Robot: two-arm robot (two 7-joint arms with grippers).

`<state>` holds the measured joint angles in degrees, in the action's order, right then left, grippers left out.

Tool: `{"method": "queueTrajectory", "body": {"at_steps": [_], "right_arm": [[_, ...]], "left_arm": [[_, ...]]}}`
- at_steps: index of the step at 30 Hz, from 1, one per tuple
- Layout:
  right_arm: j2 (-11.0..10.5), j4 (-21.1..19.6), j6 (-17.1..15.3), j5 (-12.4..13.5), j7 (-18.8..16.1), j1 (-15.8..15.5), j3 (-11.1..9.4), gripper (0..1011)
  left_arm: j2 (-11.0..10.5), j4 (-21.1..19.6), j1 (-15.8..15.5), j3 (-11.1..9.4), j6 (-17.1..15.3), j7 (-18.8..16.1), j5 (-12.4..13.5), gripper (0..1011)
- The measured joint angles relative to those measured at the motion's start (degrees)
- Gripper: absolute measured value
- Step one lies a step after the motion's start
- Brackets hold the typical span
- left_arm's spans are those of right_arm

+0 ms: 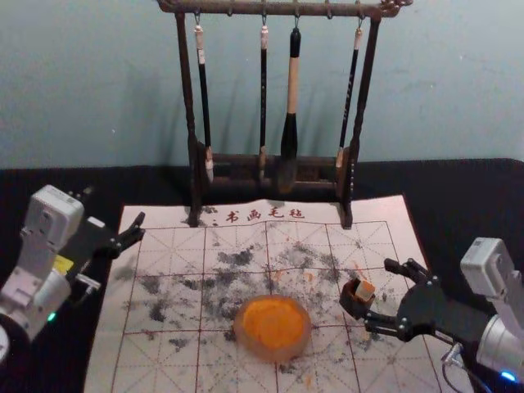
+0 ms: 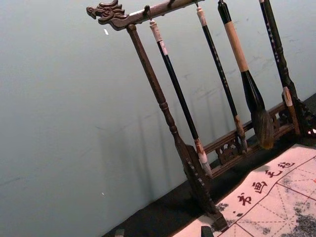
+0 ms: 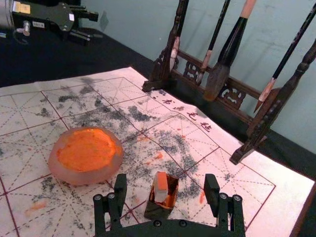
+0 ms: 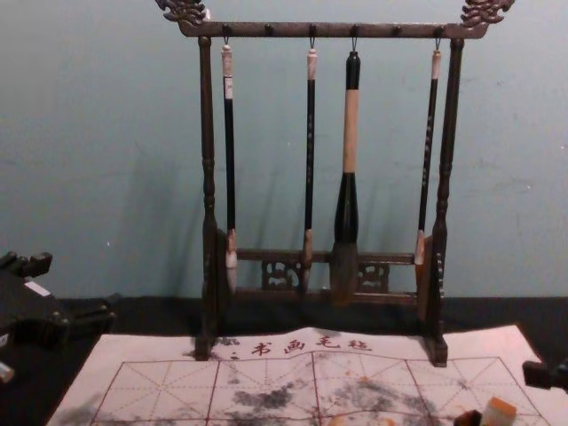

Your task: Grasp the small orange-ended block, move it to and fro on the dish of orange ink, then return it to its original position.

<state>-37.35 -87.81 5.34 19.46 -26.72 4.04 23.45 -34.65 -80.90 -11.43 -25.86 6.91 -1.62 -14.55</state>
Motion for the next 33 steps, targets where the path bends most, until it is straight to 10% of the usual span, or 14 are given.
{"method": "queueTrajectory", "body": {"at_steps": [33], "right_arm": [[2.6, 1.9, -1.8, -2.5, -0.8, 0.8, -0.8, 1000]], "left_arm": [[0.0, 0.0, 0.0, 0.0, 0.0, 0.0, 0.0, 1001]]}}
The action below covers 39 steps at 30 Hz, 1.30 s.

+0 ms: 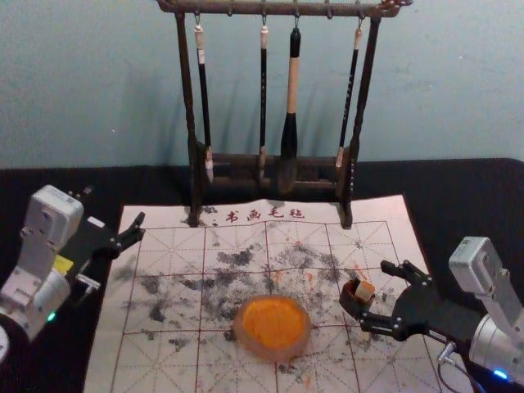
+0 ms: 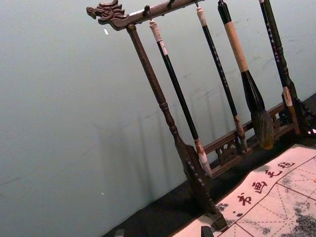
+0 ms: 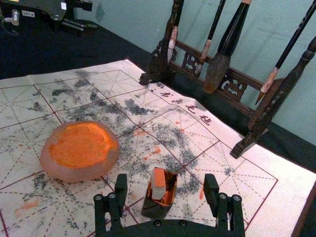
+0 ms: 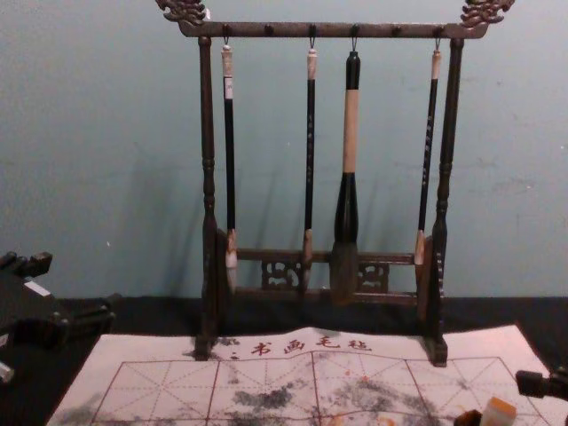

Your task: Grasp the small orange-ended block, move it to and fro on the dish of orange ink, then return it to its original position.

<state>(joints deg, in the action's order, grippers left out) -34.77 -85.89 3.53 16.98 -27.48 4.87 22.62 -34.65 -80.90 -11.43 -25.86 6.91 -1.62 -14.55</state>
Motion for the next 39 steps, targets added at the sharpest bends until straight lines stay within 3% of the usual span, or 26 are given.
{"method": "queueTrajectory", "body": {"at_steps": [4, 12, 31, 39], "right_arm": [[0.0, 0.0, 0.0, 0.0, 0.0, 0.0, 0.0, 952], [-0.1, 0.0, 0.1, 0.1, 0.0, 0.0, 0.1, 743], [-0.1, 0.0, 0.1, 0.1, 0.0, 0.0, 0.1, 135], [-0.1, 0.0, 0.1, 0.1, 0.0, 0.0, 0.1, 105]], "left_arm": [[0.0, 0.0, 0.0, 0.0, 0.0, 0.0, 0.0, 1001], [0.0, 0.0, 0.0, 0.0, 0.0, 0.0, 0.0, 1001], [0.0, 0.0, 0.0, 0.0, 0.0, 0.0, 0.0, 1001], [0.0, 0.0, 0.0, 0.0, 0.0, 0.0, 0.0, 1001]]}}
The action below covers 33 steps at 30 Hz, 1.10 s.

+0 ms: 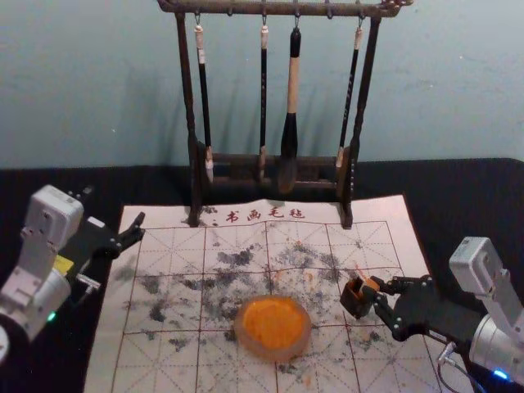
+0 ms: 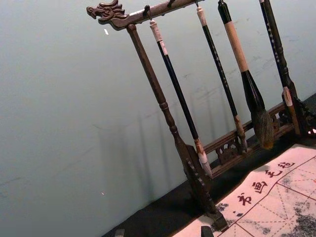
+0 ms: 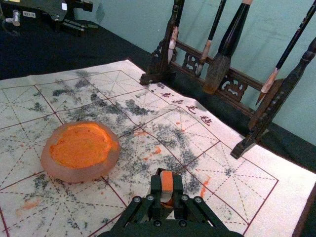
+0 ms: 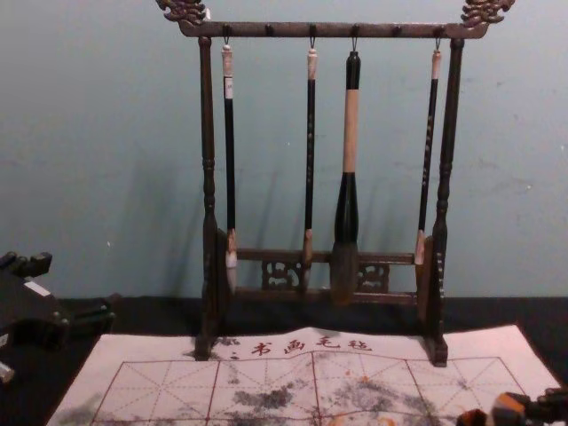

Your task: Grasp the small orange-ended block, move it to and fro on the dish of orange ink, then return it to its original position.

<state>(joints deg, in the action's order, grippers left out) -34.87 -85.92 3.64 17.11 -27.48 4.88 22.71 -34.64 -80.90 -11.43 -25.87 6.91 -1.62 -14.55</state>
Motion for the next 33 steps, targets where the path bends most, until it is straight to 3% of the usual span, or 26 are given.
{"method": "queueTrajectory", "body": {"at_steps": [8, 18, 33], "right_arm": [[0.0, 0.0, 0.0, 0.0, 0.0, 0.0, 0.0, 105], [0.9, -2.1, -3.7, 0.9, -0.3, -0.8, -2.3, 105], [0.6, -7.2, -5.5, 2.2, 0.3, -1.3, -5.5, 105]], "left_arm": [[0.0, 0.0, 0.0, 0.0, 0.0, 0.0, 0.0, 1001], [0.0, 0.0, 0.0, 0.0, 0.0, 0.0, 0.0, 1001], [0.0, 0.0, 0.0, 0.0, 0.0, 0.0, 0.0, 1001]]}}
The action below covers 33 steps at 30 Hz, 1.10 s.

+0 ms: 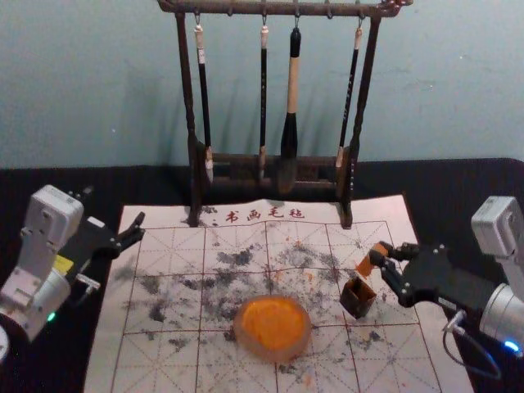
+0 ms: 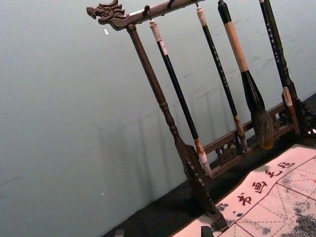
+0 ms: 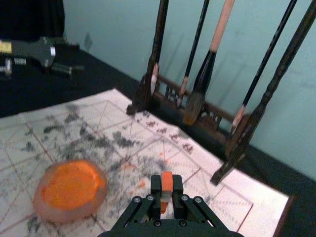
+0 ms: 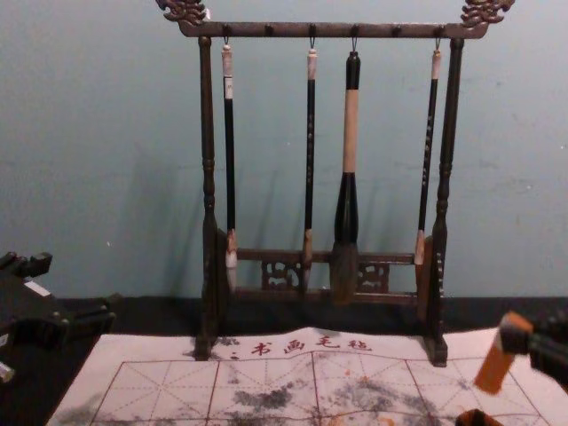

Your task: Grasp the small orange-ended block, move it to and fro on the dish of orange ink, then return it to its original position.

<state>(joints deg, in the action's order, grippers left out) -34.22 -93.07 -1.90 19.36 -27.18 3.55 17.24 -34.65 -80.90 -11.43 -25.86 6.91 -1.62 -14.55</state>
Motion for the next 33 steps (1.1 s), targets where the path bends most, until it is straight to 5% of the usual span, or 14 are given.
{"method": "queueTrajectory", "body": {"at_steps": [8, 33], "right_arm": [[0.8, -1.6, -1.9, 0.9, -0.4, 2.0, 0.3, 105], [1.1, -3.9, -7.3, -6.1, -4.1, 7.0, 11.2, 105]], "left_arm": [[0.0, 0.0, 0.0, 0.0, 0.0, 0.0, 0.0, 1001], [0.0, 0.0, 0.0, 0.0, 0.0, 0.0, 0.0, 1001]]}}
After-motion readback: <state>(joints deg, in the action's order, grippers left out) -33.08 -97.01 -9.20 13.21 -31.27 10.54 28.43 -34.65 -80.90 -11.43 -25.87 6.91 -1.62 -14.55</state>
